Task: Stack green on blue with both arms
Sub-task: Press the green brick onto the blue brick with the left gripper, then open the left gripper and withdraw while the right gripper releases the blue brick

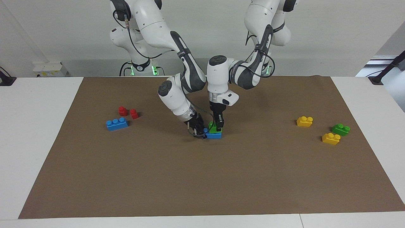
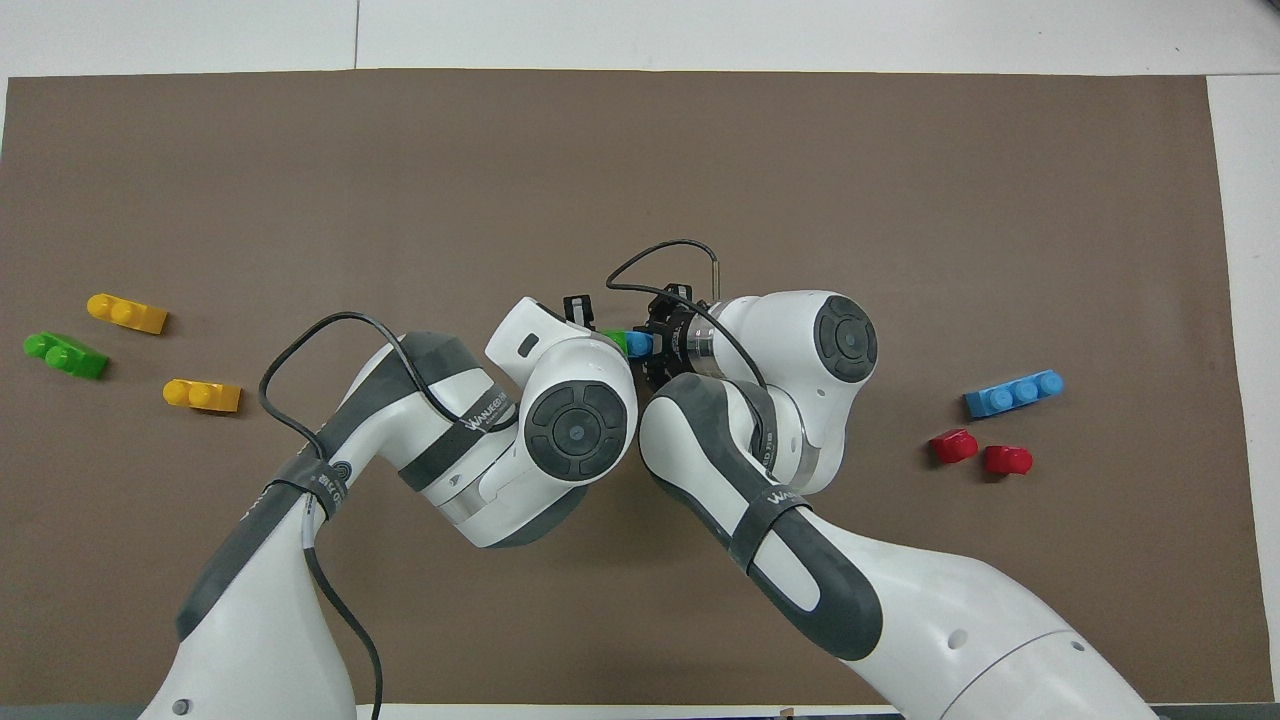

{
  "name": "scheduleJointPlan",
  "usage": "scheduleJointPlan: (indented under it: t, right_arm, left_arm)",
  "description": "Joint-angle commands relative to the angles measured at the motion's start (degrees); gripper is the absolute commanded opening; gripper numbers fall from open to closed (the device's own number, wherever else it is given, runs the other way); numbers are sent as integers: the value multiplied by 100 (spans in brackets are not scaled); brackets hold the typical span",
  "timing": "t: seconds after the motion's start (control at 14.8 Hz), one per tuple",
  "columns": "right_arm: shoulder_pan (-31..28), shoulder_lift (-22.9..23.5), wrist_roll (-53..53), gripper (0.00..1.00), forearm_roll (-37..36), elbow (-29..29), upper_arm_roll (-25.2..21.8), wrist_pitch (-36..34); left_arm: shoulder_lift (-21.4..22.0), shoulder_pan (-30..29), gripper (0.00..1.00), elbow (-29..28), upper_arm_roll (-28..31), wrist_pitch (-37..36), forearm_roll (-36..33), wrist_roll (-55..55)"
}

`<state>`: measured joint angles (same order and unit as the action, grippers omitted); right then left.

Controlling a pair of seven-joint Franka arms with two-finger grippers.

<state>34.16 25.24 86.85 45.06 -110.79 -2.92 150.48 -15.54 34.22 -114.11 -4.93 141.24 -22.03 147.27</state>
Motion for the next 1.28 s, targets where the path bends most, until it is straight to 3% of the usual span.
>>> scheduleJointPlan:
  t: [0.0, 0.07, 0.13, 0.74, 0.81, 0.94, 1.21]
  right_arm:
    - [-129, -2, -247, 0, 179, -224, -7, 157]
    - [-129, -10, -247, 0, 179, -224, -7, 157]
    - [-129, -2, -256, 0, 231, -224, -7, 157]
    - [-155, -2, -256, 0, 354, -206, -7, 157]
    - [-120, -2, -282, 31, 346, -197, -7, 166]
    - [-120, 7, -283, 54, 354, -162, -7, 157]
    - [-138, 7, -247, 64, 504, -136, -7, 140]
  left_arm:
    - [-292, -12, 31, 91, 62, 123, -161, 66]
    - [-292, -38, 77, 100, 62, 88, -240, -5]
    - [-292, -38, 100, 109, 62, 71, -258, -23]
    - [24, -371, 100, 91, 27, -131, -258, -321]
    - [112, -381, 100, 82, 27, -175, -250, -391]
    - [165, -538, 100, 82, 10, -280, -250, -514]
    - [236, -784, 100, 91, -8, -509, -171, -1304]
